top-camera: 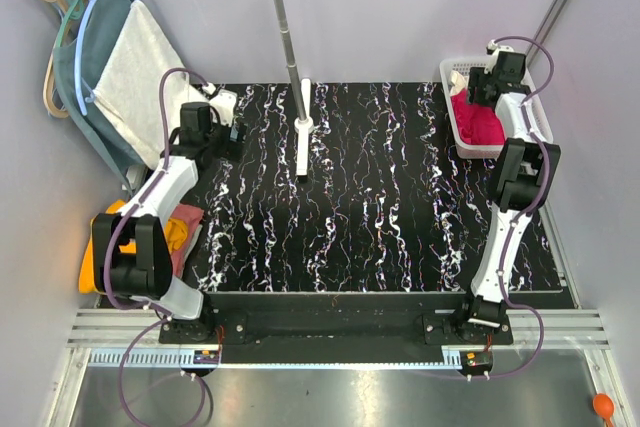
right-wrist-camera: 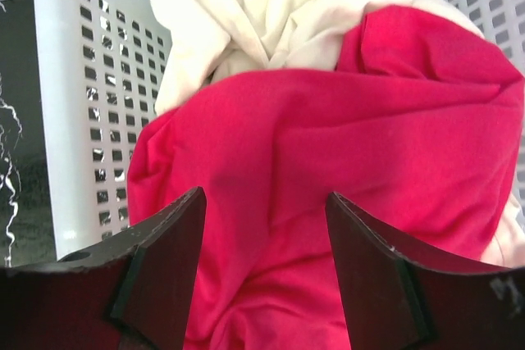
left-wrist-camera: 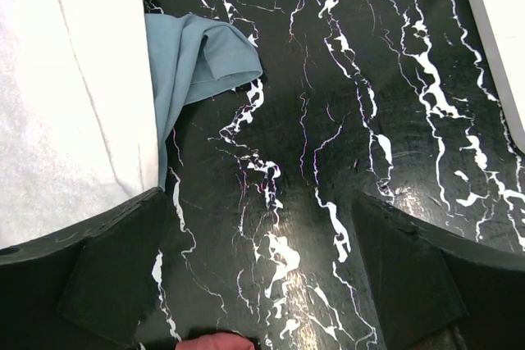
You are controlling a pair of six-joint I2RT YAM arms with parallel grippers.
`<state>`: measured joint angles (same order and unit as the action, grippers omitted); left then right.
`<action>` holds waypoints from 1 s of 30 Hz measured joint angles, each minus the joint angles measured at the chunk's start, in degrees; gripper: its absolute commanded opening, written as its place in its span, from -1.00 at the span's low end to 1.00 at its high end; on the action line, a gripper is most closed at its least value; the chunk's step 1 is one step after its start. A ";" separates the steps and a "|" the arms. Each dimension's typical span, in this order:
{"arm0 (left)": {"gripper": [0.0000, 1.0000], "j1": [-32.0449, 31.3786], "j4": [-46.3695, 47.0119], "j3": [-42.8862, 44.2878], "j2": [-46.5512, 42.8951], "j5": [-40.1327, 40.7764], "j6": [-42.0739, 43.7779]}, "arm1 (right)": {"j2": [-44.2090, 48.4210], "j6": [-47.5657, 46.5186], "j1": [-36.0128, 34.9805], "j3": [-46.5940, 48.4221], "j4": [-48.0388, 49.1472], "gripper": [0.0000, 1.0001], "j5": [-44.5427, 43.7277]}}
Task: Fold and stack the t-shirts
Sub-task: Grab the tshirt from the pile
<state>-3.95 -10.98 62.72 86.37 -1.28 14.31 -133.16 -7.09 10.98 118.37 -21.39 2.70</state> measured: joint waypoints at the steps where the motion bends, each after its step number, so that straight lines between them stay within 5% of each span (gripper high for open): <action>1: 0.97 0.00 0.37 0.00 0.55 0.04 0.15 | -0.70 0.00 0.00 0.96 -0.13 0.36 0.00; 7: 0.97 0.00 1.51 0.00 2.99 0.11 0.72 | -3.87 0.04 0.00 4.87 -1.38 0.22 0.70; 11: 0.97 0.00 1.64 -0.04 3.32 0.22 0.72 | -5.29 0.28 0.00 5.29 -1.88 -0.53 1.75; 12: 0.96 0.00 1.68 -0.11 3.32 0.24 0.72 | -5.51 0.17 0.02 5.29 -2.03 -0.92 1.99; 13: 0.97 0.00 1.68 -0.15 3.32 0.24 0.72 | -5.70 0.42 0.07 5.35 -2.34 -1.00 2.25; 23: 0.97 0.00 0.26 -0.50 1.70 0.24 0.74 | -3.41 -0.28 0.09 7.13 -9.05 -1.00 2.97; 30: 0.97 -0.22 -1.29 -0.48 -4.37 0.26 0.72 | 4.72 -6.32 -0.44 21.29 -20.31 -1.00 2.97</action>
<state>-4.16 -12.27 62.24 82.00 -1.02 15.03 -128.44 -13.41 10.55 139.65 -41.69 5.67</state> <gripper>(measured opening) 0.984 0.012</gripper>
